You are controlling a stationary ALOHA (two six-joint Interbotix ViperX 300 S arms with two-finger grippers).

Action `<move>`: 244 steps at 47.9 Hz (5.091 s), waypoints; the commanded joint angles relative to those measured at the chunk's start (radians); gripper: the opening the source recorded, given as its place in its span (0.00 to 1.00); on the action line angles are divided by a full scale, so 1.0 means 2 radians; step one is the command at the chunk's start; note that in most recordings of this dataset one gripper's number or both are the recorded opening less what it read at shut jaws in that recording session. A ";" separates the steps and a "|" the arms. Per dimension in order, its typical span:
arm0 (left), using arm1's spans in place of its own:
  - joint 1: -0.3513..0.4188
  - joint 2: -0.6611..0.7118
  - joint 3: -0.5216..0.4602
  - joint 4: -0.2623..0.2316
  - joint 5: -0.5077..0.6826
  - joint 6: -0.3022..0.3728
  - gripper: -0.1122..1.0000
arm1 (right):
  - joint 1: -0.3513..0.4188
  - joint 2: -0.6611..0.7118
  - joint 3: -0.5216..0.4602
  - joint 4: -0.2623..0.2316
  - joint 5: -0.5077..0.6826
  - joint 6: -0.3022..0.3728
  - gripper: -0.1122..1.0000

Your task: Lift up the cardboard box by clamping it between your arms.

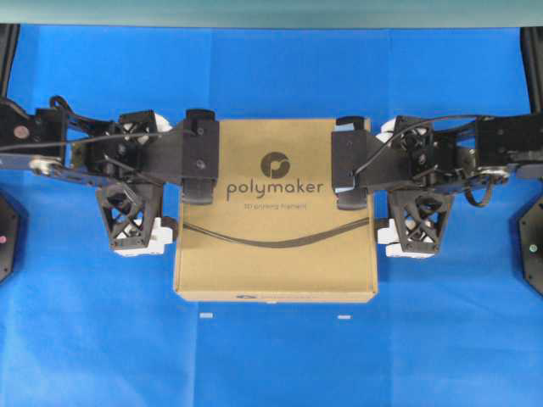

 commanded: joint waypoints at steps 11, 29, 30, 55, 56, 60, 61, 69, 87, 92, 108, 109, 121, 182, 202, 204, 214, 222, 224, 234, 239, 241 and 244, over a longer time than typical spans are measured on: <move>0.006 -0.007 -0.104 -0.003 0.042 -0.009 0.89 | 0.000 -0.010 -0.115 0.009 0.058 0.010 0.99; 0.007 -0.004 -0.150 -0.003 0.079 -0.010 0.89 | 0.000 -0.012 -0.124 0.009 0.081 0.008 0.99; 0.006 -0.005 -0.150 -0.003 0.079 -0.010 0.89 | 0.000 -0.012 -0.123 0.009 0.081 0.008 0.99; 0.007 -0.003 -0.154 -0.003 0.077 -0.009 0.89 | 0.000 -0.014 -0.120 0.008 0.076 0.009 0.99; 0.007 -0.003 -0.155 -0.003 0.077 -0.009 0.89 | 0.000 -0.014 -0.120 0.008 0.077 0.009 0.99; 0.007 -0.002 -0.155 -0.003 0.077 -0.010 0.89 | 0.000 -0.015 -0.120 0.007 0.076 0.009 0.99; 0.007 -0.002 -0.155 -0.003 0.077 -0.010 0.89 | 0.000 -0.014 -0.120 0.007 0.076 0.009 0.99; 0.012 -0.002 -0.149 -0.003 0.065 -0.010 0.89 | 0.000 -0.016 -0.107 0.005 0.059 0.008 0.99; 0.012 0.000 -0.084 -0.003 -0.005 -0.014 0.89 | -0.002 -0.013 -0.049 0.005 -0.001 0.008 0.99; 0.013 0.000 -0.069 -0.002 -0.012 -0.014 0.89 | -0.002 -0.010 -0.030 0.005 -0.026 0.010 0.99; 0.012 0.018 -0.008 -0.003 -0.073 -0.015 0.88 | -0.002 0.015 0.017 0.005 -0.098 0.009 0.99; 0.011 0.020 -0.004 -0.003 -0.078 -0.015 0.88 | -0.002 0.018 0.019 0.005 -0.100 0.009 0.99; 0.011 0.044 0.035 -0.003 -0.126 -0.018 0.88 | -0.001 0.047 0.052 0.006 -0.149 0.008 0.99; 0.008 0.129 0.121 -0.002 -0.272 -0.038 0.88 | 0.003 0.150 0.096 0.005 -0.231 0.005 0.99; 0.011 0.115 0.137 -0.002 -0.271 -0.031 0.88 | 0.003 0.125 0.127 0.008 -0.230 0.012 0.99; 0.012 0.114 0.140 -0.003 -0.269 -0.031 0.88 | 0.002 0.120 0.131 0.008 -0.230 0.013 0.99; 0.012 0.098 0.150 -0.002 -0.261 -0.035 0.88 | -0.001 0.107 0.143 0.008 -0.247 0.008 0.99; 0.011 0.087 0.153 -0.003 -0.249 -0.034 0.88 | -0.002 0.104 0.143 0.008 -0.246 0.008 0.99; 0.012 0.083 0.156 -0.002 -0.245 -0.033 0.88 | -0.001 0.102 0.147 0.008 -0.242 0.010 0.99; 0.011 0.052 0.183 -0.003 -0.231 -0.036 0.88 | -0.002 0.068 0.166 0.009 -0.235 0.012 0.99; 0.011 0.027 0.199 -0.002 -0.228 -0.035 0.88 | -0.002 0.041 0.183 0.009 -0.225 0.013 0.99; 0.010 0.013 0.206 -0.002 -0.228 -0.034 0.88 | -0.001 0.028 0.191 0.010 -0.222 0.015 0.99; 0.009 -0.011 0.221 -0.003 -0.228 -0.031 0.88 | -0.001 0.006 0.202 0.010 -0.219 0.021 0.99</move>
